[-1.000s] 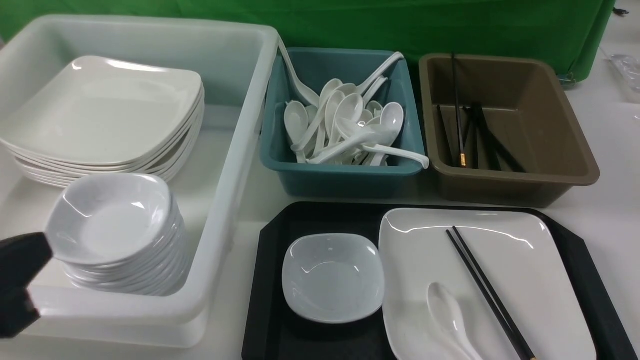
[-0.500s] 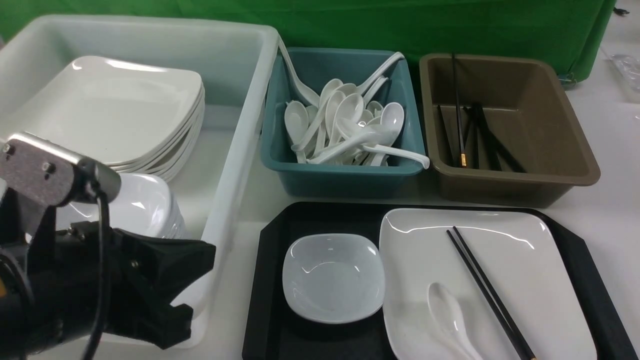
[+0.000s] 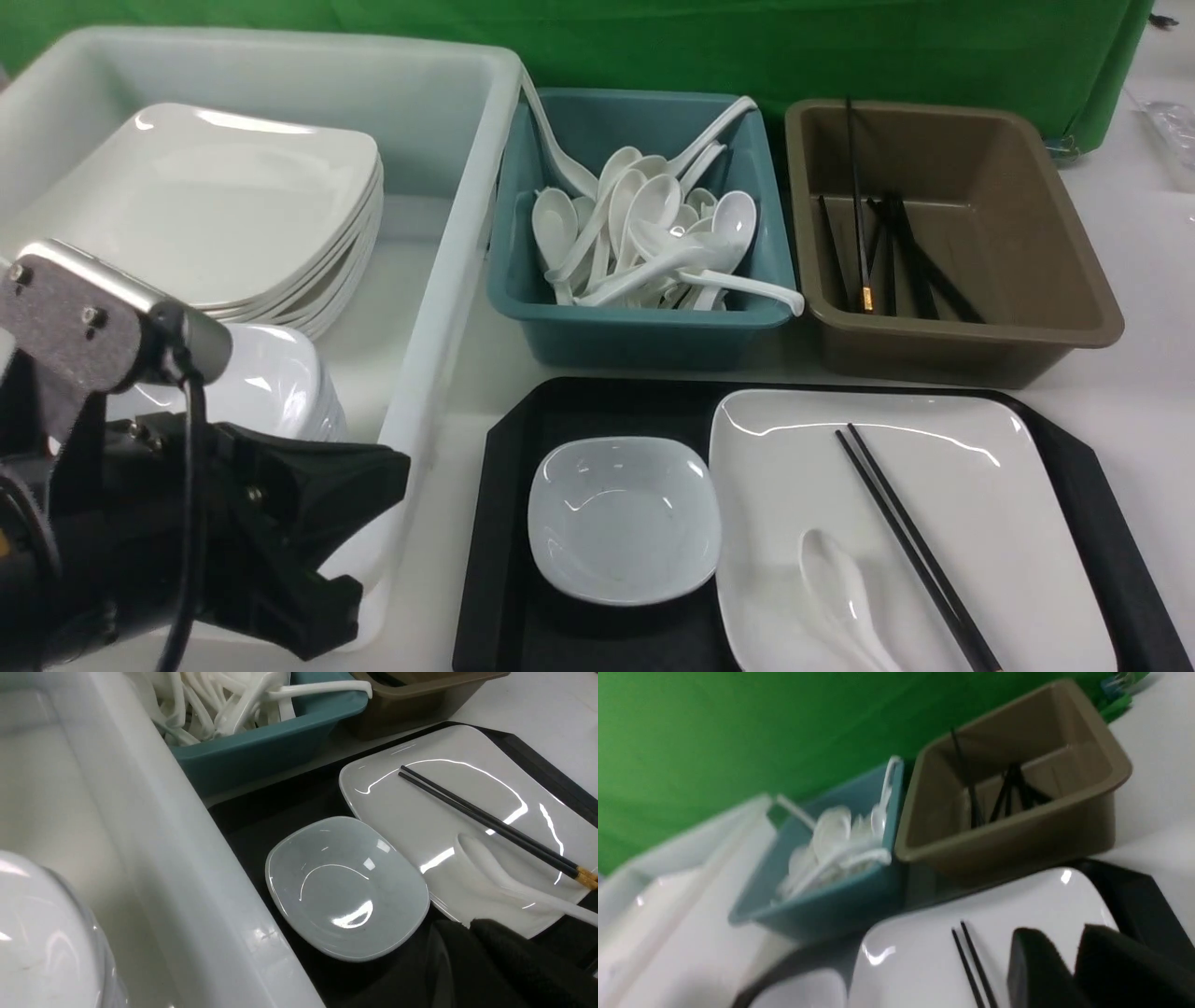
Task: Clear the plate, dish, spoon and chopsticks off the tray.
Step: Use the right arm to grab a pair of chopsticks from the plate
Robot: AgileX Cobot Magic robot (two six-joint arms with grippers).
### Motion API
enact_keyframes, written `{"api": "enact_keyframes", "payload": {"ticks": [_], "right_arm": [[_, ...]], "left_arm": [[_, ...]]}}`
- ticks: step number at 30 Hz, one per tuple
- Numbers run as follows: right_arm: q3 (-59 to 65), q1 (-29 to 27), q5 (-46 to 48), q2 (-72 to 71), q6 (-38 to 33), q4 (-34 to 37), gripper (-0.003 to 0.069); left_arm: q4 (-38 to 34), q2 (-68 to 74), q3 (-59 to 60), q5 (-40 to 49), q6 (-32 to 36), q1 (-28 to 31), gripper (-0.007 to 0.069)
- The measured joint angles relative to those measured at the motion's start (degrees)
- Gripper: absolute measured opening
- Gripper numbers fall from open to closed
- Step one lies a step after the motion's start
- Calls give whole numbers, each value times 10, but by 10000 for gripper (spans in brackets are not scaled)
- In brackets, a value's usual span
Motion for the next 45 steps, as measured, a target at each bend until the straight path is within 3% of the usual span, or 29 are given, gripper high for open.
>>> {"api": "enact_keyframes", "payload": {"ticks": [4,5,7,10,14,22,36,40,43,45], "right_arm": [[-165,51,184,181,-126,-2,159],[-173,54,194,203,-130,-4,159],[-261,82,308,351,-164,-25,159],[-313,103,366,478,-185,-41,158],[-337,126,370,600,-200,-44,181],[-343,128,294,736,-201,-41,385],[-344,128,225,833,-201,-47,409],[-344,128,225,834,-201,-60,333],[-345,128,224,835,-203,-74,193],[-345,128,225,835,-212,-75,141]], "left_arm": [[-3,-3,0,-1,0,0,17],[-3,-3,0,-1,1,0,17],[-11,-12,0,7,19,0,17],[-18,-39,0,16,39,0,17],[-20,-77,0,21,68,0,17],[-21,-109,0,49,91,0,17],[-21,-109,0,50,92,0,17],[-21,-109,0,50,92,0,17],[-21,-109,0,50,92,0,17],[-21,-109,0,50,92,0,17]]}}
